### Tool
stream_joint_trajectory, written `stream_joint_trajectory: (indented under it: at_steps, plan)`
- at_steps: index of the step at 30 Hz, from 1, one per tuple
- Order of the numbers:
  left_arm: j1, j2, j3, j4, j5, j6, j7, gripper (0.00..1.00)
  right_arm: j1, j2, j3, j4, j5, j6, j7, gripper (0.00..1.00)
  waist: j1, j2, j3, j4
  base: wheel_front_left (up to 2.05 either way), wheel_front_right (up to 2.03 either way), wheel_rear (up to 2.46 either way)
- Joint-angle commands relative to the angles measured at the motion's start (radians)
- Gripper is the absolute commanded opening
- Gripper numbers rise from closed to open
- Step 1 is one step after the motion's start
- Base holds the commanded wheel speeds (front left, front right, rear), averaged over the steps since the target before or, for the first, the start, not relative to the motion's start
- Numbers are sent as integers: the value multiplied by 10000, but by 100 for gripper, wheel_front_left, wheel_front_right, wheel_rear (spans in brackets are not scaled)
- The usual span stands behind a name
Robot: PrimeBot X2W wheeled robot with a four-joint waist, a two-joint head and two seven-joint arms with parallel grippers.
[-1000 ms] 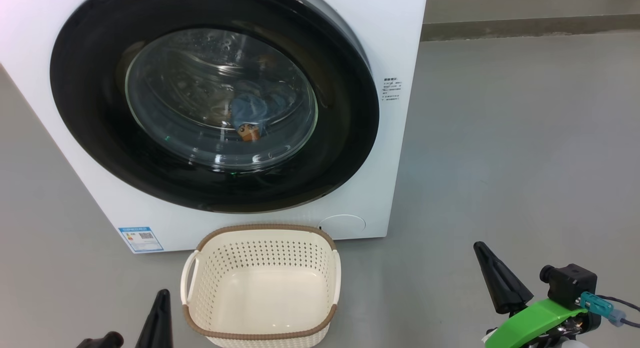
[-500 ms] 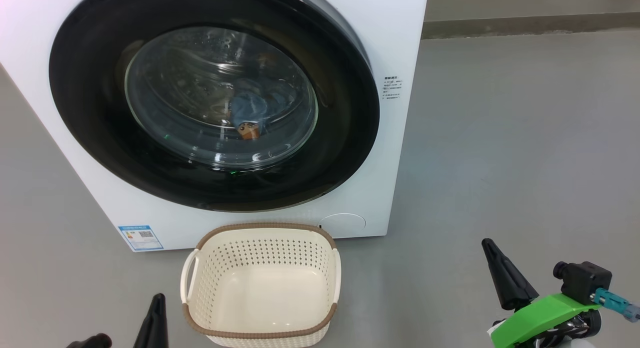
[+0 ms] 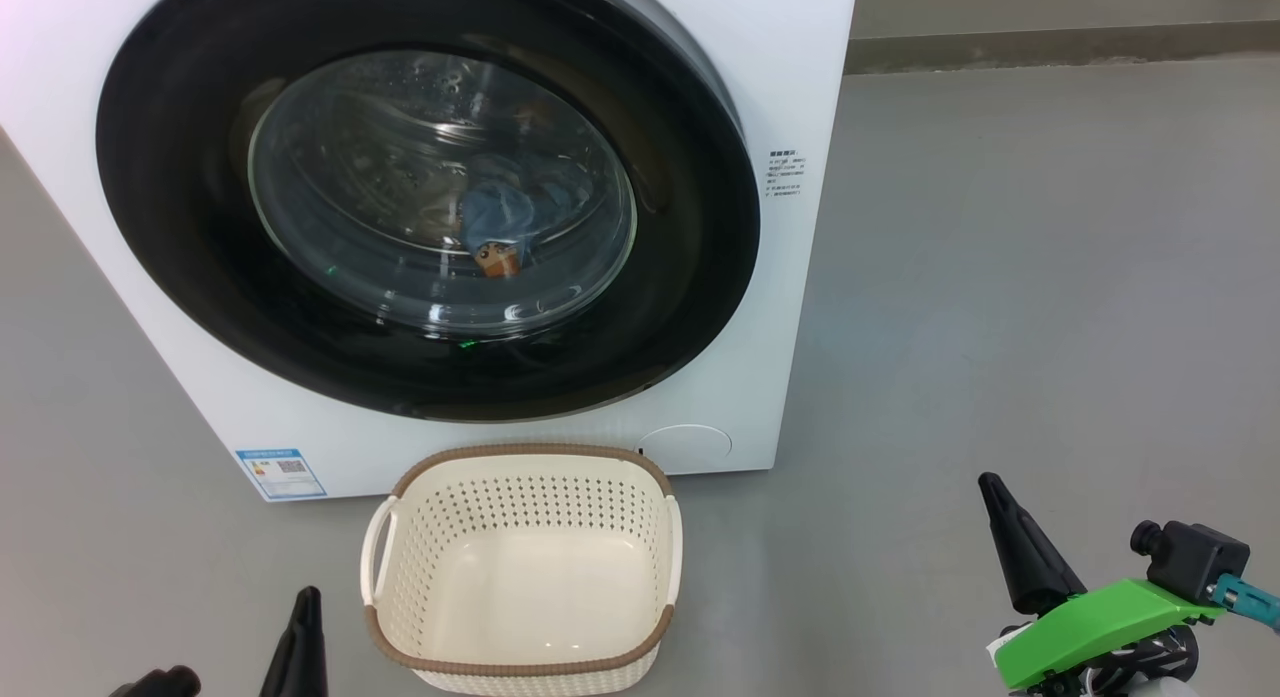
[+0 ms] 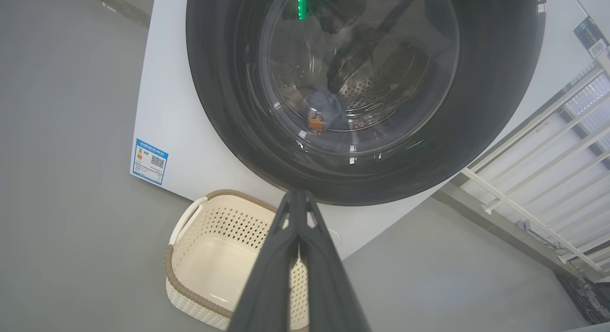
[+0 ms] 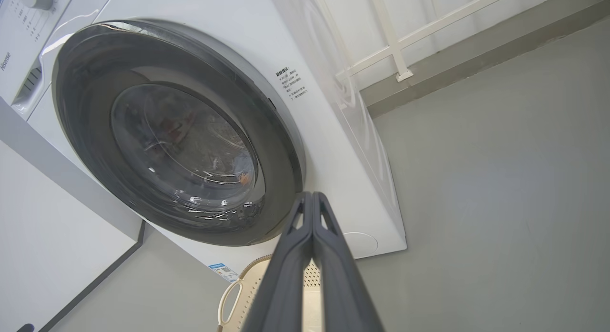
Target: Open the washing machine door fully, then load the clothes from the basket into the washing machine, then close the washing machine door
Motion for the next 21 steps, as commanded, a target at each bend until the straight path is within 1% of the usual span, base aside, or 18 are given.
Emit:
stream_joint_trajectory:
  at_steps: [1,21]
  plan:
    - [-463,110,186,-180,-281,-20,59,0,-238,-38,-73,-289,275,-6,82,0,-1,-1,4,1,0,0,0]
    - [-708,123,435,-42,-2153,-31,617,0,-186,256,-544,-360,2006,-9,642,0,-1,-1,62,9,0,0,0]
